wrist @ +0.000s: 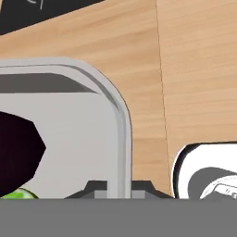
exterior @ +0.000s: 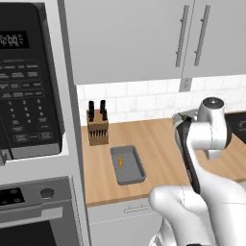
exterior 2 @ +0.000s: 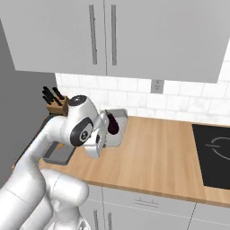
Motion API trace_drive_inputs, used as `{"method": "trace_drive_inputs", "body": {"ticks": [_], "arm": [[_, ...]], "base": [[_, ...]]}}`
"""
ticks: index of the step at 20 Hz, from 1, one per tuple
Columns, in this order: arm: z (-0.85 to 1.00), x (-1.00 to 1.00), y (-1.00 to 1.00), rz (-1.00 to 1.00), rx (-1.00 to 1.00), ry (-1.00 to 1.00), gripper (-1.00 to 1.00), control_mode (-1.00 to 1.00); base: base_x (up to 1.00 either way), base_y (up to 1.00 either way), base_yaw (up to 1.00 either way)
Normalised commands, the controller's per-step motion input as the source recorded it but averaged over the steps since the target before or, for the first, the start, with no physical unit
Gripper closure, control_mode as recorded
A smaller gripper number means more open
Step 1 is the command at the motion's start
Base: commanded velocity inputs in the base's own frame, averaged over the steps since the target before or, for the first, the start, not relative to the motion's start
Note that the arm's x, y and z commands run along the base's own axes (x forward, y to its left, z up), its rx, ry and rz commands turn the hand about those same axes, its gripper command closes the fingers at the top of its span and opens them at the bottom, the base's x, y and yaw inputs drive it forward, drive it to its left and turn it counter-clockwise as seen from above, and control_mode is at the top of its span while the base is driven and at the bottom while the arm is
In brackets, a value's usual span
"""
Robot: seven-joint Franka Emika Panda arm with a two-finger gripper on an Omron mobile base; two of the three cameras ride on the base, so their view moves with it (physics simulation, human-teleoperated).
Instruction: Take the meat container that has the shrimp and place it on the second highest rack of the freezer. Then take the vegetable container that has the eggplant and lemon wedge and place it on the highest rack of the freezer.
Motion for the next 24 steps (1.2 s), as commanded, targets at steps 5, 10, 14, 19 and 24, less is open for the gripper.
{"method": "trace_drive_inputs", "body": {"ticks": [5, 10, 14, 19, 24], "arm": [[0.30, -0.43, 1.00, -0.02, 0.00, -0.15, 1.00, -1.00], [0.31, -0.61, 0.95, -0.05, 0.08, -0.16, 1.00, -1.00], [0.19, -0.90, 0.64, -0.14, 0.25, 0.00, 1.00, -1.00], [-0.23, -1.00, 0.11, -0.15, 0.16, -0.38, 1.00, -1.00], [-0.32, -0.54, 0.00, 0.00, 0.00, -0.36, 1.00, -1.00]], "base": [[0.00, 0.00, 0.00], [0.00, 0.00, 0.00], [0.00, 0.00, 0.00], [0.00, 0.00, 0.00], [0.00, 0.00, 0.00]]}}
